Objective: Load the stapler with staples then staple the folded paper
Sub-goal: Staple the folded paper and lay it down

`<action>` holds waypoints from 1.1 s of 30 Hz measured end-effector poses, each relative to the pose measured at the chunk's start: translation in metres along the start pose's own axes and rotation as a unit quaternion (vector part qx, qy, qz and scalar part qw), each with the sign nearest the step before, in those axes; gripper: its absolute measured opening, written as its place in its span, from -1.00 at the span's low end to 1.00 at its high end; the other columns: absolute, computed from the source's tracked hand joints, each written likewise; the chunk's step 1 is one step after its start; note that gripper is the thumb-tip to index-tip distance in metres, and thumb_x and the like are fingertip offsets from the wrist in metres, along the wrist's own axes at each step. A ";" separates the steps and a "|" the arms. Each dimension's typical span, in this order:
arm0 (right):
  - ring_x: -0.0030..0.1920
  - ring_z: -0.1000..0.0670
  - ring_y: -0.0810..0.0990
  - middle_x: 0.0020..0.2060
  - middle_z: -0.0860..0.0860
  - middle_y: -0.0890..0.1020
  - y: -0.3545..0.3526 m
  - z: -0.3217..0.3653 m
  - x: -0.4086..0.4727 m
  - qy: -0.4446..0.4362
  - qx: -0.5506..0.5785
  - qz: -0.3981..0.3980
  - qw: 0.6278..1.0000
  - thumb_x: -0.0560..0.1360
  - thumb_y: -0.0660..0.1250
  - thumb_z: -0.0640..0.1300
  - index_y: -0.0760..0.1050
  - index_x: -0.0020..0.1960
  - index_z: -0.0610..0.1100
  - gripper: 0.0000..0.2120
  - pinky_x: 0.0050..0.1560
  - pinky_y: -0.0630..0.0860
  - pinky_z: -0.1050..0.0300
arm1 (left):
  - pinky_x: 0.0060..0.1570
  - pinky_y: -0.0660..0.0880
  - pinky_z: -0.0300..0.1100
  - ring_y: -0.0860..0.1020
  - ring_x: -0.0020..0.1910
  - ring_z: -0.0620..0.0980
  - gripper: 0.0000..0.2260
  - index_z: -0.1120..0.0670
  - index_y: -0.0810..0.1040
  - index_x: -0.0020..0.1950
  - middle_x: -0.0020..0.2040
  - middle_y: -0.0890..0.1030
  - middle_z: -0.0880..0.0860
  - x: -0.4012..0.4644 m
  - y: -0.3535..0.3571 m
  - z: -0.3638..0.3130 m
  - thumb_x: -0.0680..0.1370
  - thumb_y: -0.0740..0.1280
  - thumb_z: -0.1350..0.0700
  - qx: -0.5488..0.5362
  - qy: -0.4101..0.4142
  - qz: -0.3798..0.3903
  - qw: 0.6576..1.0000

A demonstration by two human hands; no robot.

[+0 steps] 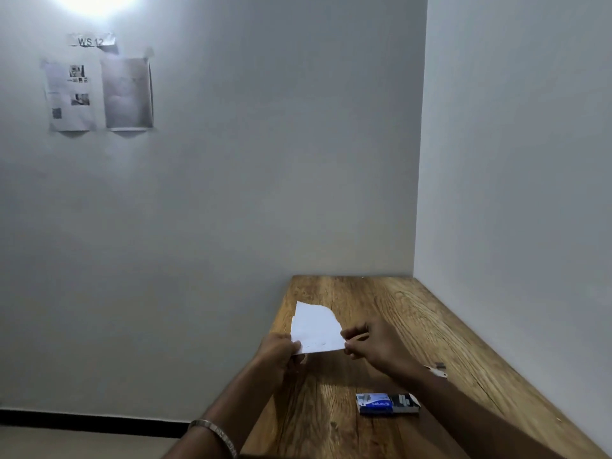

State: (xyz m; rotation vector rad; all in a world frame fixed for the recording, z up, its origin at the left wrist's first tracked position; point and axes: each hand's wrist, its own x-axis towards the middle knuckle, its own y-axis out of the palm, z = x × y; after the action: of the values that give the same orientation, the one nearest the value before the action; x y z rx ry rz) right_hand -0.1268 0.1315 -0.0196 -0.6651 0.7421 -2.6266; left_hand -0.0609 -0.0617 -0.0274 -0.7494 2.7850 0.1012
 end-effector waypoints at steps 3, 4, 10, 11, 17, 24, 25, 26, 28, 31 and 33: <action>-0.16 0.12 0.69 -0.07 0.05 0.69 0.009 -0.003 -0.002 0.001 -0.022 0.004 1.000 0.43 0.49 -0.24 0.65 0.04 -0.15 -0.81 -0.17 0.64 0.27 | -0.15 0.52 -0.08 0.58 -0.05 0.14 -0.88 0.33 0.57 0.07 0.07 0.60 0.29 0.002 -0.005 0.003 0.57 0.28 0.35 0.063 0.034 -0.027 0.997; -0.13 0.13 0.67 -0.06 0.03 0.70 0.012 -0.005 -0.002 0.001 -0.031 0.007 1.000 0.42 0.50 -0.22 0.66 0.04 -0.15 -0.80 -0.13 0.63 0.27 | -0.08 0.54 -0.06 0.60 0.00 0.14 -0.87 0.32 0.57 0.09 0.10 0.60 0.29 0.003 -0.006 0.004 0.57 0.29 0.34 0.086 0.050 -0.034 0.995; -0.14 0.18 0.64 -0.06 0.02 0.69 0.024 -0.010 -0.004 0.011 -0.087 0.008 0.996 0.42 0.51 -0.18 0.66 0.02 -0.13 -0.82 -0.23 0.59 0.33 | -0.07 0.57 -0.15 0.59 0.05 0.03 -0.65 0.12 0.50 0.25 0.14 0.59 0.13 0.001 -0.008 0.013 0.48 0.44 0.27 0.194 0.153 -0.096 0.964; -0.17 0.20 0.63 -0.05 0.02 0.70 0.025 -0.009 -0.003 0.009 -0.099 0.009 0.995 0.42 0.50 -0.18 0.67 0.02 -0.12 -0.82 -0.30 0.53 0.39 | -0.14 0.54 -0.22 0.58 -0.01 -0.03 -0.70 0.10 0.53 0.18 0.08 0.60 0.08 0.002 -0.009 0.016 0.47 0.46 0.23 0.221 0.174 -0.108 0.953; -0.06 0.13 0.66 -0.01 -0.03 0.72 0.033 -0.009 0.000 -0.034 -0.167 0.022 0.985 0.41 0.47 -0.20 0.70 0.01 -0.17 -0.82 -0.06 0.60 0.26 | -0.08 0.49 -0.24 0.57 -0.05 -0.14 -0.93 0.06 0.70 -0.07 -0.05 0.67 -0.03 0.009 -0.012 0.027 0.47 0.48 0.13 0.359 0.255 -0.135 0.888; -0.06 0.09 0.67 -0.05 -0.05 0.74 0.036 -0.013 0.001 -0.077 -0.205 0.042 0.975 0.46 0.42 -0.21 0.71 0.00 -0.18 -0.84 0.01 0.58 0.22 | -0.01 0.59 -0.16 0.62 -0.09 -0.14 -0.91 0.05 0.74 -0.05 -0.06 0.72 -0.03 0.009 -0.014 0.030 0.49 0.45 0.10 0.423 0.297 -0.132 0.845; -0.06 0.09 0.67 -0.04 -0.05 0.74 0.036 -0.012 0.001 -0.086 -0.215 0.049 0.972 0.47 0.40 -0.20 0.70 0.01 -0.18 -0.84 0.00 0.57 0.22 | -0.01 0.60 -0.14 0.63 -0.08 -0.13 -0.90 0.05 0.73 -0.04 -0.06 0.72 -0.03 0.009 -0.015 0.030 0.50 0.44 0.10 0.432 0.305 -0.129 0.839; -0.05 0.07 0.67 -0.03 -0.05 0.73 0.036 -0.013 0.001 -0.098 -0.229 0.058 0.967 0.49 0.38 -0.20 0.70 0.03 -0.19 -0.83 -0.01 0.56 0.23 | -0.01 0.59 -0.15 0.62 -0.07 -0.13 -0.89 0.04 0.73 -0.02 -0.04 0.71 -0.04 0.009 -0.016 0.031 0.52 0.42 0.10 0.444 0.317 -0.128 0.828; -0.05 0.04 0.65 -0.02 -0.06 0.71 0.035 -0.014 0.000 -0.121 -0.268 0.072 0.953 0.52 0.34 -0.16 0.69 0.05 -0.18 -0.80 -0.03 0.55 0.20 | -0.03 0.57 -0.21 0.61 -0.03 -0.13 -0.85 0.03 0.72 0.03 0.00 0.70 -0.06 0.008 -0.019 0.033 0.55 0.36 0.08 0.477 0.345 -0.127 0.799; -0.03 0.01 0.62 0.00 -0.04 0.67 0.034 -0.016 -0.001 -0.144 -0.320 0.085 0.933 0.56 0.25 -0.08 0.68 0.06 -0.16 -0.73 0.00 0.56 0.07 | -0.03 0.52 -0.27 0.58 0.02 -0.13 -0.79 0.01 0.68 0.14 0.08 0.67 -0.08 0.008 -0.022 0.039 0.61 0.28 0.06 0.520 0.377 -0.114 0.758; -0.02 -0.01 0.60 0.01 -0.03 0.66 0.033 -0.018 0.002 -0.155 -0.350 0.095 0.919 0.58 0.18 -0.04 0.66 0.04 -0.15 -0.69 0.00 0.55 0.01 | -0.01 0.51 -0.25 0.58 0.04 -0.11 -0.75 0.00 0.65 0.20 0.10 0.66 -0.07 0.010 -0.023 0.040 0.62 0.23 0.05 0.550 0.382 -0.103 0.735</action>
State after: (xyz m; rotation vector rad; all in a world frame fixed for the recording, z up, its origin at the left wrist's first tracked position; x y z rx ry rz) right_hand -0.1315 0.1110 -0.0513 -1.0921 1.5646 -1.9707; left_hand -0.0485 -0.0810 -0.0681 -0.7899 2.5508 -2.0964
